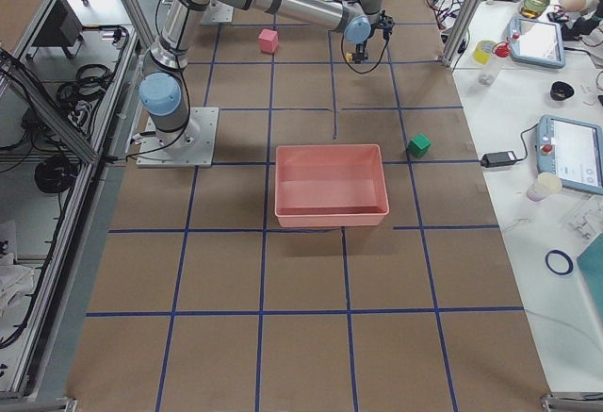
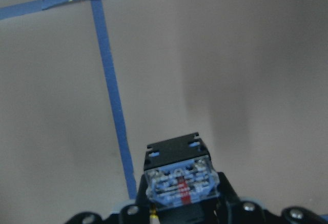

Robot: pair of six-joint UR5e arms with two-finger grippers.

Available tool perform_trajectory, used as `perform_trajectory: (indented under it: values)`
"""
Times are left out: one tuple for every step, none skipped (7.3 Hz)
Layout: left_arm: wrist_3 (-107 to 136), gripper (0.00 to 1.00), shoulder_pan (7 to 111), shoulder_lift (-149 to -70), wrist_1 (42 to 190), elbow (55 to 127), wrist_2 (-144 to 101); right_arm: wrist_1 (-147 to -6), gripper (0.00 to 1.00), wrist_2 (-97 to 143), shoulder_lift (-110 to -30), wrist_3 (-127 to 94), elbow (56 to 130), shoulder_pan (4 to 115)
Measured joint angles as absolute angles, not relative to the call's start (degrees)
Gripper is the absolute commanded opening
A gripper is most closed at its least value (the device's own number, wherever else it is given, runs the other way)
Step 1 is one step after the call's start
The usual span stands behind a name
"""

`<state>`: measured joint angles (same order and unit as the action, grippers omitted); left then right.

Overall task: Align button upright
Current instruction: 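Carry the switch to the table center and set it down lying flat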

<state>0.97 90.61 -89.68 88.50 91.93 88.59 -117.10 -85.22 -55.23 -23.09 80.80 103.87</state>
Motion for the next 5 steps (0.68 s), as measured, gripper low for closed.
perform_trajectory:
  values:
    - [1.0,1.0,90.6,-89.7,88.5,91.9,88.6,-118.1,0.0,-85.2,-53.8,-24.9,79.9,105.2]
    - [1.0,1.0,90.6,-89.7,88.5,91.9,88.6,-119.1,0.0,-85.3,-52.2,-26.7,78.7,106.8]
    - [1.0,1.0,90.6,-89.7,88.5,91.9,88.6,-120.2,0.0,-85.3,-50.5,-28.1,77.7,107.9]
    - [1.0,1.0,90.6,-89.7,88.5,91.9,88.6,-121.5,0.0,-85.3,-49.1,-29.3,77.2,108.6]
    - [1.0,1.0,90.6,-89.7,88.5,91.9,88.6,-122.3,0.06,-85.3,-48.2,-30.5,77.1,109.1]
